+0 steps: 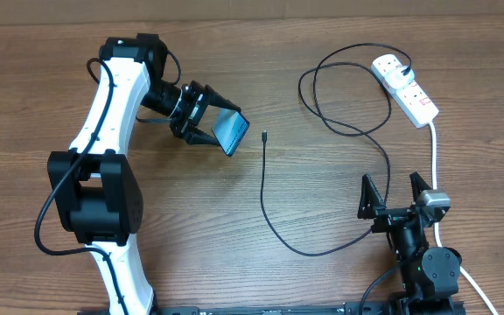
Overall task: Plug charger to phone and switch on socket
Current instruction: 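Lift the phone with the left gripper and tilt it upright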
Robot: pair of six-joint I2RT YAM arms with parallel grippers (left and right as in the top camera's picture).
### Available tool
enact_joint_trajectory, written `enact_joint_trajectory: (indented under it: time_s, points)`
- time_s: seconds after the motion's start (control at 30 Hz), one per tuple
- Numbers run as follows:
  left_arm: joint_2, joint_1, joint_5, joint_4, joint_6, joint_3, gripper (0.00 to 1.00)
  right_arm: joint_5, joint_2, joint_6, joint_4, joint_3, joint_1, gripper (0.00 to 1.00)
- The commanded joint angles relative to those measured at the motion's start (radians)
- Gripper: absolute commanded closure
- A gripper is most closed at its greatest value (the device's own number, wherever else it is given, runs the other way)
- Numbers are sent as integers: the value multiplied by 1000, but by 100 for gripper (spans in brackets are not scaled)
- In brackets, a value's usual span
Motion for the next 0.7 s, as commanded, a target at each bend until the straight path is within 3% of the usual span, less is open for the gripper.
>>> enact_joint_trajectory:
  time_s: [0.0, 0.13, 0.23, 0.67]
  points:
    - [-3, -3, -211, 23, -111, 28, 96, -5, -9, -1, 6, -11, 3, 0]
    - [-3, -8, -510, 55, -246, 28, 96, -5, -9, -1, 6, -11, 3, 0]
    - [-3, -14, -645, 71, -319, 28, 96, -5, -9, 0, 6, -11, 3, 0]
    - [-3, -51, -807, 119, -339, 28, 96, 0, -9, -4, 10, -10, 3, 0]
